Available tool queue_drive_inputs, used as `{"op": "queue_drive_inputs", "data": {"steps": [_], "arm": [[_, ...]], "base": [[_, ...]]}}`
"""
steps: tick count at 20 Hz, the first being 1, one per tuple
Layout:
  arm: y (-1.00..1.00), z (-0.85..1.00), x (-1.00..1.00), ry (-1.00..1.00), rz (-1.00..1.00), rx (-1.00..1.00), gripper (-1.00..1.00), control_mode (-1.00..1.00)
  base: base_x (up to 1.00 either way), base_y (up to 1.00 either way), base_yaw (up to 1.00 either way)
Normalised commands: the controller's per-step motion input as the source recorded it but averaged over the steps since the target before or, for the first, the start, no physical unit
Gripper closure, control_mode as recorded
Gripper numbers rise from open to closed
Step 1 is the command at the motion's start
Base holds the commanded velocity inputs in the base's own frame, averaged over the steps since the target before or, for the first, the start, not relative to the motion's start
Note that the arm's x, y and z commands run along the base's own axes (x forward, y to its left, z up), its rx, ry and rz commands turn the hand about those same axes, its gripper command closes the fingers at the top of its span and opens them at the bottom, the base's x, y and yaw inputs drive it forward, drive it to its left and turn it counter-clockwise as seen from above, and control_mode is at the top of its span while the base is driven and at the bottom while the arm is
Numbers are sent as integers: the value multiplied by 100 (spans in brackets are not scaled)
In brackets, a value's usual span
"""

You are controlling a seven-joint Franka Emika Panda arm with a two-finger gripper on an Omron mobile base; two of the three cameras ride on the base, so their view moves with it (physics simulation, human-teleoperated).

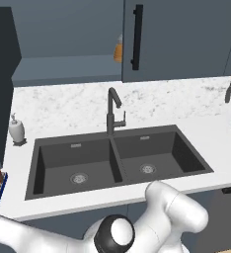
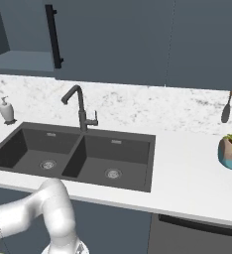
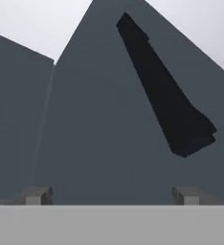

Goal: Pick the cereal and place it on the digital scale for weighing, and close the cabinet.

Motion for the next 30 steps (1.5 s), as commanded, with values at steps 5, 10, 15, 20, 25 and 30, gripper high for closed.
{"op": "queue_drive_inputs", "data": {"steps": [5,10,15,20,25,30], "arm": [[-24,4,92,51,13,-1,-100,-100],[-69,25,71,28,10,2,-100,-100],[-100,47,48,2,7,18,-100,-100],[-100,20,90,14,4,21,-100,-100],[-100,0,100,28,0,19,-100,-100],[-100,-6,100,15,0,22,-100,-100]], "base": [[0,0,0],[0,0,0],[0,0,0],[0,0,0],[0,0,0],[0,0,0]]}}
